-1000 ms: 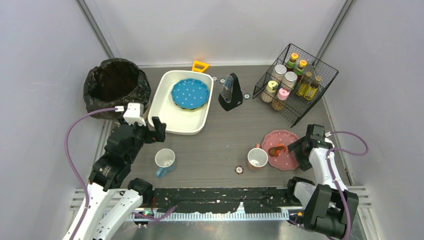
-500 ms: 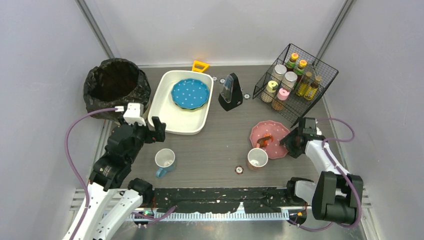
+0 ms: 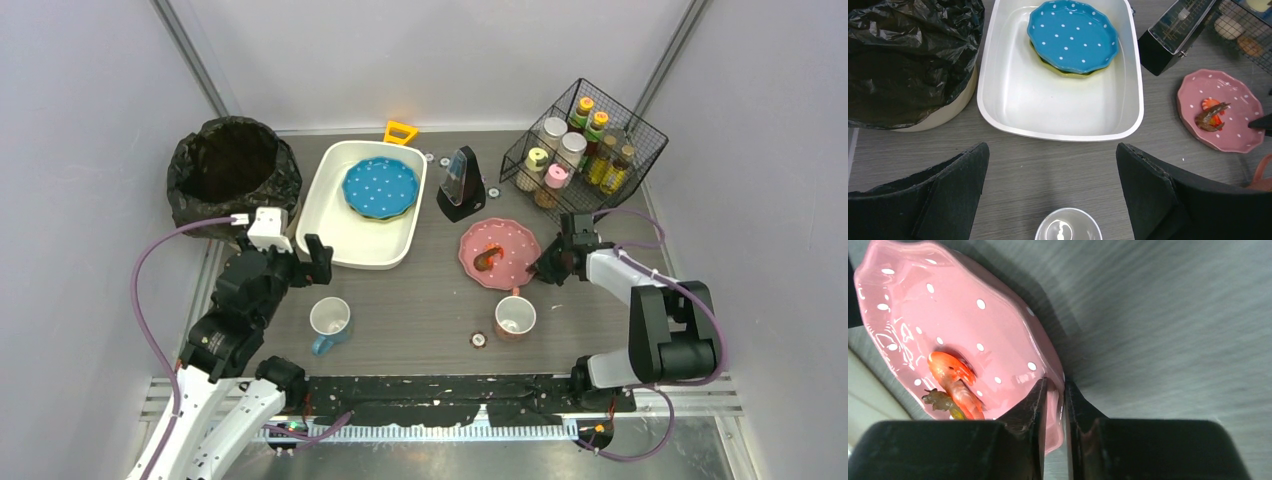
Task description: Clear the kitchen counter
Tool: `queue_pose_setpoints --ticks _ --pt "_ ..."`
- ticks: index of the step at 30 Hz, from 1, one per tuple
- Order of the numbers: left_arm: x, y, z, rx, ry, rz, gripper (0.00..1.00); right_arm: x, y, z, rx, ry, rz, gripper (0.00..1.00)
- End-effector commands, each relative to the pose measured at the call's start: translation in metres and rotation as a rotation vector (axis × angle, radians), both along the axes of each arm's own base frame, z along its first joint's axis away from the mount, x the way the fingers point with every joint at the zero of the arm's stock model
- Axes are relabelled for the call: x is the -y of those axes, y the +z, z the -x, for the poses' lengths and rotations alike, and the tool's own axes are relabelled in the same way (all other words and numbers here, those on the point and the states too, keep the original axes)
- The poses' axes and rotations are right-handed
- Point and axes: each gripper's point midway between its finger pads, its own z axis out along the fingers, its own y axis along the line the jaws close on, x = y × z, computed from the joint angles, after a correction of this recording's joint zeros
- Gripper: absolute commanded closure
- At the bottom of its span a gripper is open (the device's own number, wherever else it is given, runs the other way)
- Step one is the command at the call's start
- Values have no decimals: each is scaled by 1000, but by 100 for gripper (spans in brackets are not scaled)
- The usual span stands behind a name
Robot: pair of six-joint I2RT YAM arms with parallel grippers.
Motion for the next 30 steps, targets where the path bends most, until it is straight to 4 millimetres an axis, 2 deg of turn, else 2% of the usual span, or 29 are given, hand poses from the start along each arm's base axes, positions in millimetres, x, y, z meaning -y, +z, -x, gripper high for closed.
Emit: queue_pose_setpoints --ticks 1,3,8,12,23,30 --pt "8 8 -6 34 -14 48 0 -29 19 -38 168 150 -42 88" --pt "13 7 -7 18 -28 72 0 -34 25 -42 200 176 -59 93" --pt "33 7 -10 -36 -80 155 0 -51 47 -46 278 256 -116 94" --pt "52 3 -12 -110 -119 240 0 -63 61 -39 313 293 -141 95" --pt "114 -18 -22 -293 -268 490 0 -65 111 -23 449 284 -184 94" --pt "151 -26 -30 -346 -338 543 2 -70 138 -17 485 306 -216 95"
